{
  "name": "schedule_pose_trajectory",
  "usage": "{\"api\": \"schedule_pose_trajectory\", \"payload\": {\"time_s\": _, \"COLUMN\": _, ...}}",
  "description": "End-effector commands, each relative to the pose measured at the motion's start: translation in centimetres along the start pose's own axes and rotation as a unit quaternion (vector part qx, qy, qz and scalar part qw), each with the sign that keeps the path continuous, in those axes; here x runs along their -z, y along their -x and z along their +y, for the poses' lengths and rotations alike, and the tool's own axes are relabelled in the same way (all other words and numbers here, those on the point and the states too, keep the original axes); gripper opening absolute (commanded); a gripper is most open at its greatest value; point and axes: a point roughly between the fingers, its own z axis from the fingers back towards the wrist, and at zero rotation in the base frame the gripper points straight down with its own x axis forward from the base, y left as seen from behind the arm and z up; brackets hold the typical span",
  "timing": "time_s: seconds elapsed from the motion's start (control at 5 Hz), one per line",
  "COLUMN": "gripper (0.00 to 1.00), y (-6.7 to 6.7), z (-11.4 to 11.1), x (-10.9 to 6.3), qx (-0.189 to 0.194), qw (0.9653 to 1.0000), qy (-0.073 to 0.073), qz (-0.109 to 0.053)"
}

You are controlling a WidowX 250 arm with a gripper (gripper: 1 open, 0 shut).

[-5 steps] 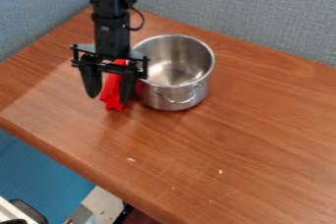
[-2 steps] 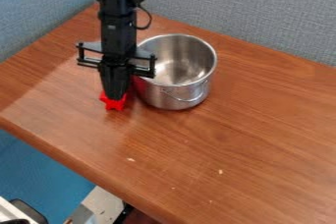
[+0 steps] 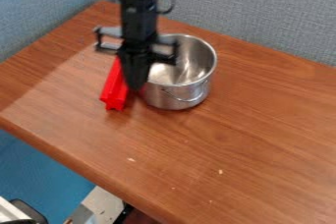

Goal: Move the red object from the metal pot to the table

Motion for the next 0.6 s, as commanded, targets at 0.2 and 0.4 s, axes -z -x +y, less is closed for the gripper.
{"api": "schedule_pose_trajectory", "payload": {"time_s": 0.2, "gripper": 0.00, "y": -1.3, "z": -0.5, "x": -3.2, "qx": -0.001, "qw": 0.9985, "qy": 0.011, "qz": -0.053}}
{"api": "schedule_pose_trajectory", "payload": {"time_s": 0.4, "gripper": 0.00, "y": -2.7, "z": 0.1, "x": -5.2, "qx": -0.024, "qw": 0.9971, "qy": 0.031, "qz": -0.065}}
